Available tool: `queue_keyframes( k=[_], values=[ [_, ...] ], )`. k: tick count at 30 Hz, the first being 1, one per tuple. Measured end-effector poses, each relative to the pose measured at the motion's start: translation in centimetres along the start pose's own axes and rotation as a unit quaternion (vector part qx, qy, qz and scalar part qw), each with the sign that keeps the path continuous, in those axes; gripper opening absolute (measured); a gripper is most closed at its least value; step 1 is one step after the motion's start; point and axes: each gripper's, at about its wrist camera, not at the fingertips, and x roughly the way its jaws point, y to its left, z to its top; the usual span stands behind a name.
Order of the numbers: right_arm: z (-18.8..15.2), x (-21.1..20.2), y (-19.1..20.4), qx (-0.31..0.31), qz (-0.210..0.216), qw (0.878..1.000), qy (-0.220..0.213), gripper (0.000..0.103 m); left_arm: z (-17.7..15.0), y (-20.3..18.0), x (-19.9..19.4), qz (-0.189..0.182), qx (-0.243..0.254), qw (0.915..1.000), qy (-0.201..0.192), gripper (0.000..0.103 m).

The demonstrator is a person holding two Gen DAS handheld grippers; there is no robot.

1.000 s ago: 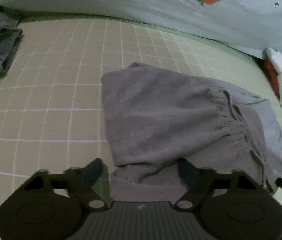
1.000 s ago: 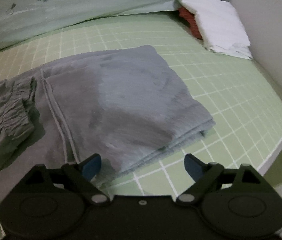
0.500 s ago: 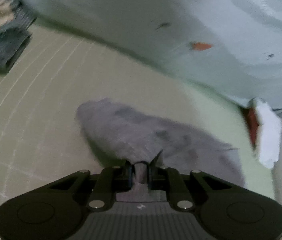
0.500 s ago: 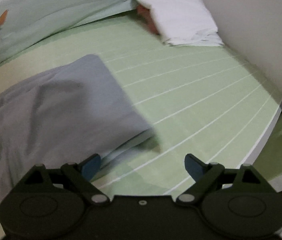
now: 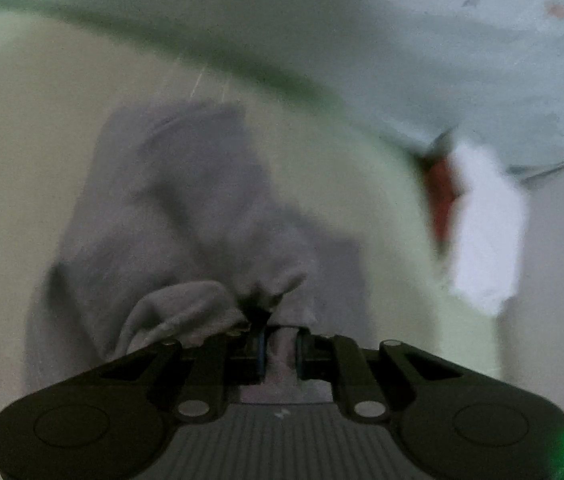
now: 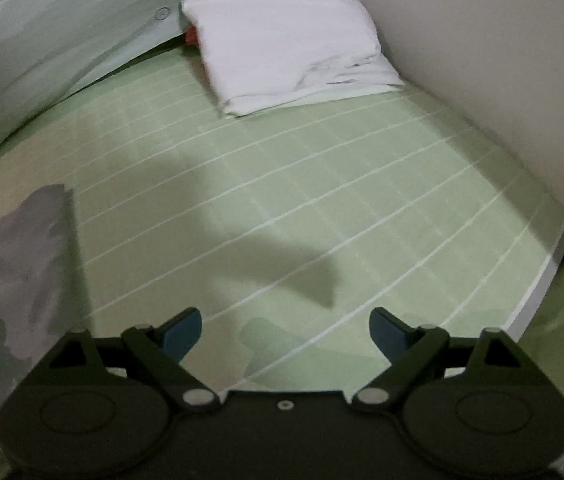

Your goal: Fold clothes

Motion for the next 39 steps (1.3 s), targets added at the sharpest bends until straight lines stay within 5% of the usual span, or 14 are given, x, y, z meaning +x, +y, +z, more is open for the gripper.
queue_keyframes(
  k=[7,9,11,13,16,21,26,32,36,37,39],
  values=[
    [0.2,1.3,-1.0,-0.060,0.025,0.998,0.015,0.092,-1.9,-0.4,0.9,0.028,-0.059,0.9978,-0.011,0.022],
    [0.5,1.7,-0.8,-0.077,0.032,0.996,0.019,0.092,-1.9,-0.2,-0.1,0.023,-0.074,0.9969,-0.016,0.032],
    [0.8,1.7,-0.3,-0.091,0.042,0.995,0.015,0.092,-1.8,-0.9,-0.9,0.006,-0.078,0.9967,-0.024,0.060],
    [1.0,1.4,0.1,-0.105,0.050,0.993,0.007,0.092,-2.0,-1.7,-2.3,-0.005,-0.062,0.9975,-0.031,0.077],
    [1.0,1.0,1.7,-0.122,0.066,0.990,0.001,0.092,-2.3,-2.4,-4.9,0.003,-0.027,0.9987,-0.042,0.079],
    [0.5,0.2,6.2,-0.143,0.106,0.984,-0.008,0.092,-2.5,-1.2,-8.2,0.078,0.018,0.9943,-0.070,0.081],
    [0.6,-0.8,12.0,-0.176,0.156,0.972,-0.015,0.092,-1.6,2.5,-9.4,0.130,-0.001,0.9890,-0.071,0.082],
    [1.2,-1.4,17.9,-0.188,0.243,0.952,-0.014,0.088,-0.2,5.5,-9.3,0.145,-0.003,0.9879,-0.056,0.082],
    [1.6,0.2,20.6,-0.180,0.291,0.939,0.030,0.066,0.7,7.1,-8.9,0.146,-0.008,0.9879,-0.051,0.082],
    [1.6,0.6,21.1,-0.186,0.298,0.935,0.038,0.042,1.1,7.1,-8.5,0.144,-0.011,0.9883,-0.049,0.082],
    [1.9,0.9,21.6,-0.193,0.316,0.927,0.057,0.018,1.8,7.5,-8.3,0.141,-0.013,0.9888,-0.047,0.082]
  ],
)
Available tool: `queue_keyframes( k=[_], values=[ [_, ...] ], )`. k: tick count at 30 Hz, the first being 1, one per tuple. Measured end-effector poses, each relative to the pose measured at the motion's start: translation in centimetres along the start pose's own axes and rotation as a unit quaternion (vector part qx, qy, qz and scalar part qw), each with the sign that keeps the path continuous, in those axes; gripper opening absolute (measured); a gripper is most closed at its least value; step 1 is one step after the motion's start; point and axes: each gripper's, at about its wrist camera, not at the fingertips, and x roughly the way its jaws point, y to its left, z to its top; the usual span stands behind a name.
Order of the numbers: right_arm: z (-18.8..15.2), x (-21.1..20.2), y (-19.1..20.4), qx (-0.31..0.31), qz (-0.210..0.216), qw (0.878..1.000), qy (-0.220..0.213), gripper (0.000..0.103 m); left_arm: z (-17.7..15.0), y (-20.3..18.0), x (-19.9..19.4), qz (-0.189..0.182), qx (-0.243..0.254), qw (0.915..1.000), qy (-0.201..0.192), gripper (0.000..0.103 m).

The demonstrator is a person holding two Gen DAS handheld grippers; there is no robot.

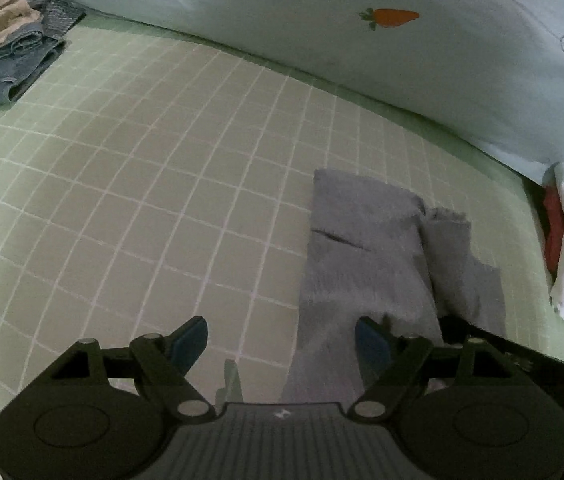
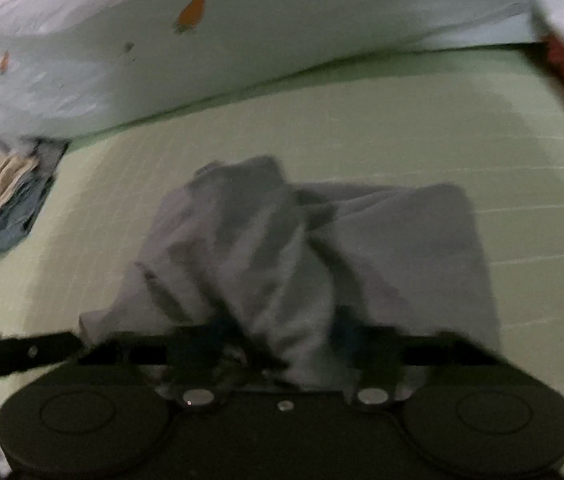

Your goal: Fold clothes

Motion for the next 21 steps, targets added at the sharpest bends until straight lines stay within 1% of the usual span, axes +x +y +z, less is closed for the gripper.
queue_keyframes(
  k=[1,3,5,6,8,9,10,11,12,13,14,15,16,18,21],
  values=[
    [0.3,-0.4,-0.1,0.002,0.008,1.000,0.000,0.013,0.3,-0.1,0.1,-0.002,0.002,1.0000,-0.001,0.082],
    [1.3,-2.4,-1.1,0.016,0.036,0.999,-0.018,0.011,0.6,-0.3,0.1,-0.006,0.007,0.9999,-0.004,0.082],
    [2.4,-4.5,-3.2,0.056,0.048,0.996,-0.045,0.011,1.0,-0.5,0.6,-0.010,0.011,0.9999,-0.001,0.082],
    [2.8,-5.2,-4.5,0.074,0.044,0.995,-0.056,0.011,1.1,-0.6,0.9,-0.012,0.013,0.9998,0.002,0.082],
    [3.3,-5.2,-6.5,0.070,0.009,0.996,-0.062,0.014,1.3,-0.9,1.6,-0.015,0.017,0.9997,0.010,0.082],
    [3.6,-4.7,-7.0,0.057,-0.030,0.997,-0.052,0.025,1.3,-1.2,2.0,-0.017,0.022,0.9995,0.018,0.082],
    [3.7,-4.2,-7.0,0.041,-0.077,0.995,-0.045,0.037,1.3,-1.6,2.3,-0.019,0.028,0.9992,0.023,0.082],
    [3.7,-3.8,-7.0,0.026,-0.124,0.991,-0.039,0.040,1.3,-2.0,2.5,-0.019,0.035,0.9989,0.026,0.082],
    [3.5,-3.9,-6.7,0.016,-0.140,0.989,-0.042,0.043,1.2,-2.2,2.6,-0.020,0.042,0.9986,0.027,0.082],
    [3.1,-4.1,-6.2,0.014,-0.139,0.989,-0.050,0.051,1.1,-2.4,2.7,-0.021,0.046,0.9983,0.029,0.082],
    [2.8,-4.4,-5.6,0.016,-0.135,0.989,-0.057,0.057,1.0,-2.7,2.7,-0.022,0.051,0.9980,0.031,0.082],
    [2.4,-4.6,-5.1,0.017,-0.130,0.989,-0.064,0.067,0.9,-2.8,2.9,-0.023,0.054,0.9977,0.034,0.082],
    [2.1,-4.4,-4.4,0.005,-0.128,0.990,-0.062,0.070,0.8,-3.0,3.1,-0.023,0.057,0.9974,0.037,0.082],
    [1.4,-3.7,-3.1,-0.026,-0.124,0.991,-0.052,0.071,0.6,-3.3,3.3,-0.019,0.065,0.9968,0.042,0.082],
    [-0.3,-2.7,-1.8,-0.061,-0.140,0.988,-0.020,0.071,-0.4,-3.8,3.3,-0.007,0.085,0.9950,0.052,0.082]
  ],
)
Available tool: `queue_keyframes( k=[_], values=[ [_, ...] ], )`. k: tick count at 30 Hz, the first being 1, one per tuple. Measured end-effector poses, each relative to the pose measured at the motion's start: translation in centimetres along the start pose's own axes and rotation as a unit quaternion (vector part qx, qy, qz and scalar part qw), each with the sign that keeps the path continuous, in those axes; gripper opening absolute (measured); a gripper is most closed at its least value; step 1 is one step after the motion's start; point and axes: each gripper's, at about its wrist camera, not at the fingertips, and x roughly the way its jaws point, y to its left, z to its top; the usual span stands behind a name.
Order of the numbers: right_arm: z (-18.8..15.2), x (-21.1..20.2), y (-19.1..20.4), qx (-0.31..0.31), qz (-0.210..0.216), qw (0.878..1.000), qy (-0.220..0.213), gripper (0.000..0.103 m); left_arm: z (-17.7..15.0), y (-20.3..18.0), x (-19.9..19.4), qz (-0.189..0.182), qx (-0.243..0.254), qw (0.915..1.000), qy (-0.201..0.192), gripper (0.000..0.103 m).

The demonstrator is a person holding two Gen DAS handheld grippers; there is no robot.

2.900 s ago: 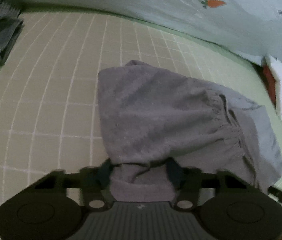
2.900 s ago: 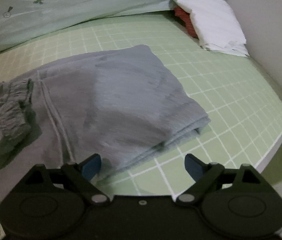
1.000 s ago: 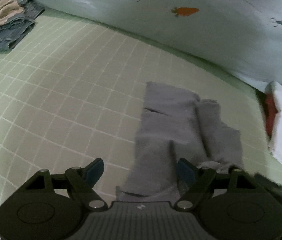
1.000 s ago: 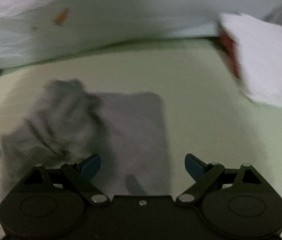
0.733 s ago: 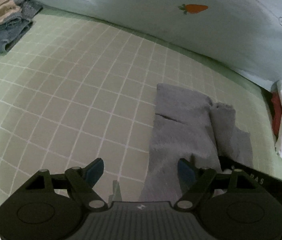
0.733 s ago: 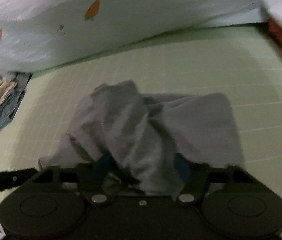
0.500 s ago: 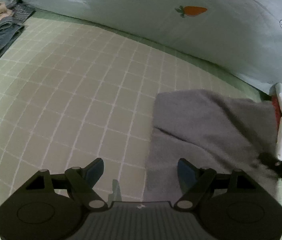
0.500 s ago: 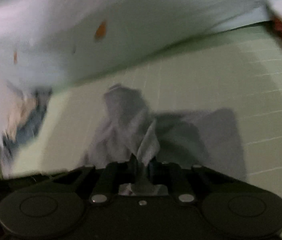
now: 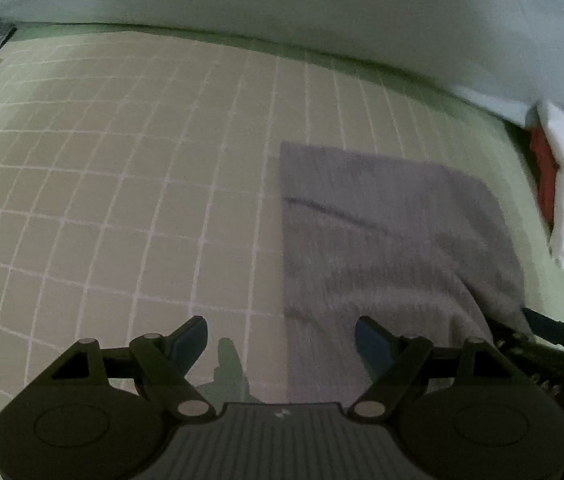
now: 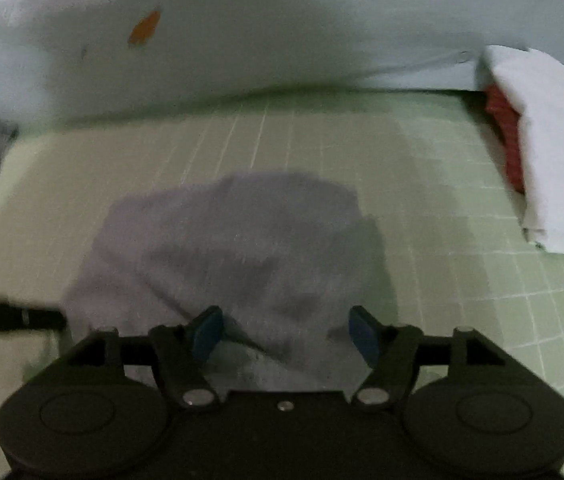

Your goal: Fold clothes

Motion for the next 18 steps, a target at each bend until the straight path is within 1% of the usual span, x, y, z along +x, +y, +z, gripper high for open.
queue_keyframes(
  k=[3,5,6,8,11,14,16,18],
  values=[
    [-2.2,0.1,0.3,-0.020,-0.018,0.999,0.018,0.072,-1.6,-0.7,0.2,0.013,0.019,0.9995,0.021,0.082],
    [-3.6,-0.7,0.2,-0.028,-0.024,0.999,0.014,0.078,-2.9,-1.0,0.4,0.014,0.026,0.9990,0.034,0.082],
    [-4.1,-1.1,0.0,-0.021,-0.024,0.999,0.016,0.082,-3.5,-1.0,0.4,0.013,0.026,0.9988,0.040,0.082],
    [-5.2,-1.8,-0.4,-0.003,-0.021,0.999,0.024,0.083,-4.4,-1.1,0.3,0.009,0.025,0.9985,0.047,0.082],
    [-5.6,-2.8,-2.0,0.035,-0.006,0.999,0.026,0.085,-4.3,-1.1,-0.3,-0.004,0.024,0.9991,0.034,0.082],
    [-4.9,-3.6,-2.9,0.056,-0.008,0.998,0.005,0.090,-3.4,-1.0,-1.0,-0.023,0.021,0.9995,0.011,0.083],
    [-4.2,-3.5,-3.2,0.067,-0.010,0.998,-0.006,0.096,-2.6,-0.9,-1.2,-0.040,0.014,0.9991,-0.004,0.086],
    [-3.4,-2.8,-3.5,0.081,-0.008,0.997,-0.008,0.097,-1.6,-0.9,-0.8,-0.045,0.013,0.9989,-0.011,0.087]
  ],
)
